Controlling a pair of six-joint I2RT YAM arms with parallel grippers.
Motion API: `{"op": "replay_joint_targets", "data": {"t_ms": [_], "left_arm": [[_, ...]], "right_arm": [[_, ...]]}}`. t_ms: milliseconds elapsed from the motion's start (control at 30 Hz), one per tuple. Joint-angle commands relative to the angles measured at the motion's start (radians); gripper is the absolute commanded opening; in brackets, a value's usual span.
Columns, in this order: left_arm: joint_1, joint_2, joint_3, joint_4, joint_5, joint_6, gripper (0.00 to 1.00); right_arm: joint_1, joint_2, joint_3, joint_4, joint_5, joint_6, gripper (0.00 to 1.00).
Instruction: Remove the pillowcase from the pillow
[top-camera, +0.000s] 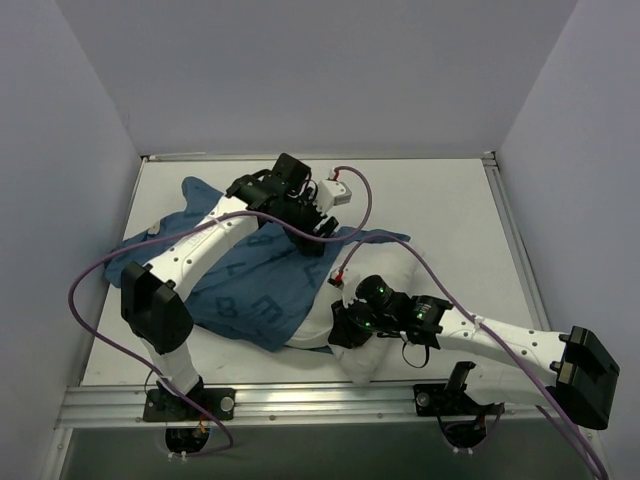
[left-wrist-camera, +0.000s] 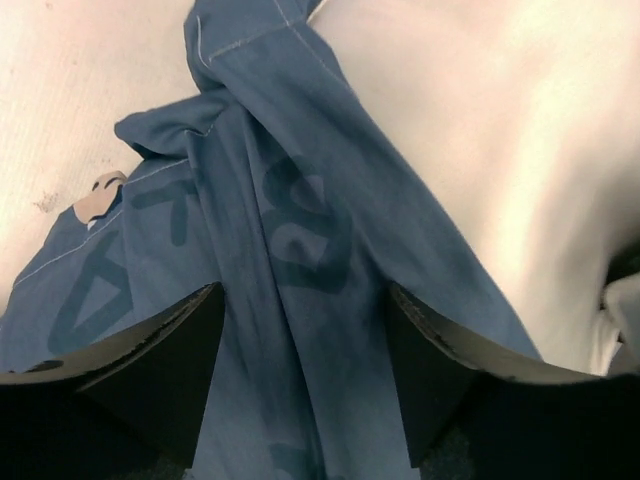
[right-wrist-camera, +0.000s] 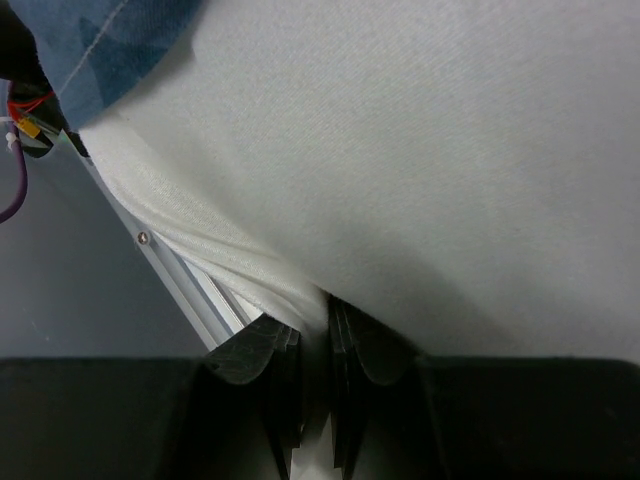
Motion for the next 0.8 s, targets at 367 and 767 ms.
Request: {"op": "replay_joint_targets", "data": {"t_ms": [367,767], "left_arm": [[0.036,-0.025,0.008,0.023,-0.167,-0.016,0.02],[0.036,-0.143,-0.014,0.031,-0.156,-0.011,0.02]], "right_arm": [[-0.011,-0.02,-0.003,-0.049,-0.021,0.007,0.0],[-0.455,0.093,0.644,-0.314,-0.081,-0.254,0.89]]}}
